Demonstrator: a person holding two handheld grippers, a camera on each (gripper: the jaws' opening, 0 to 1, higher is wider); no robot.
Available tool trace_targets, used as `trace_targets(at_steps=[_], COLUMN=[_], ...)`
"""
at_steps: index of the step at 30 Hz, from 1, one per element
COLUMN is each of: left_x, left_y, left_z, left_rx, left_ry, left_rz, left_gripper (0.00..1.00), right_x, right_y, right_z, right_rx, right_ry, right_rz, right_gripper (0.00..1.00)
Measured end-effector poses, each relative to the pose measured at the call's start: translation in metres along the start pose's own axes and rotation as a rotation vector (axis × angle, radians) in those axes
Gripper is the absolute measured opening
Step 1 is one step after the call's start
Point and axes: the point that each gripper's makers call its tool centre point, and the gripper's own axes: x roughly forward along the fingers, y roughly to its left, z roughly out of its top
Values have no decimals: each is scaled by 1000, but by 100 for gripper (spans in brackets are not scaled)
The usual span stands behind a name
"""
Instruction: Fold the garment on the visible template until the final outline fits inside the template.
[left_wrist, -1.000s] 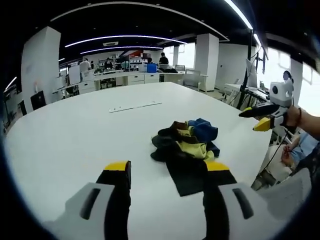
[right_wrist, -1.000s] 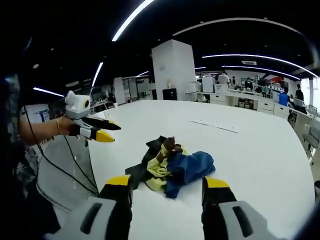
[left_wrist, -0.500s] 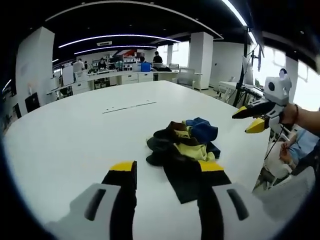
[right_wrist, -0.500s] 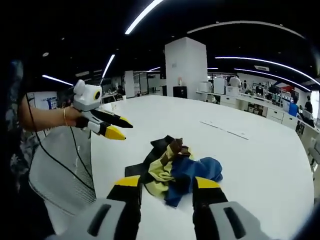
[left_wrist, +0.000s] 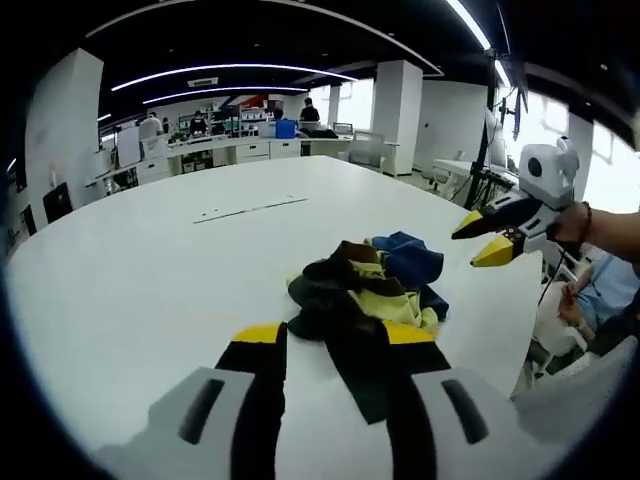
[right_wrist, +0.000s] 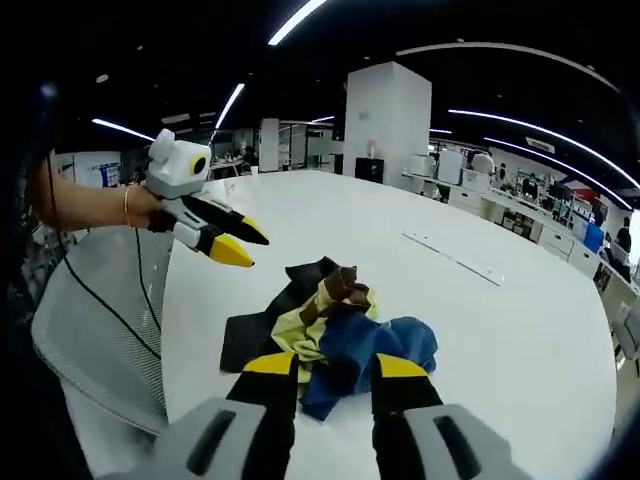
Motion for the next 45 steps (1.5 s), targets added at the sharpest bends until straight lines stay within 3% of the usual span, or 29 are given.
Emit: trace_targets(at_steps=[9, 16, 23, 29, 32, 38, 42, 45], left_x=[20, 34, 45, 53, 54, 53, 48, 44], left_y=[1, -4, -9, -11, -11, -8, -5, -4], left_z=[4, 4, 3, -3, -5, -9, -3, 9], left_rx=[30, 60, 87, 101, 107, 101, 112, 85], left_ry=[15, 29, 48, 77, 82, 70, 55, 25], left_rz=[-16, -43, -69, -77, -81, -97, -88, -88], left_gripper=[33, 29, 23, 18, 11, 1, 0, 0], right_x=[12, 22, 30, 31, 31, 27, 22, 17], right_y=[-11, -14, -16, -16, -18, -25, -34, -48], right_z=[-12, -10, -14, -11, -8, 3, 14, 17], right_rx=[-112, -159, -247, -259, -256, -184, -123, -123], right_ry=[92, 100, 148, 140, 134, 83, 37, 52], right_rz=[-2, 3, 11, 14, 6, -33, -65, -119], right_gripper=[17, 13, 6, 0, 0, 0, 0, 0])
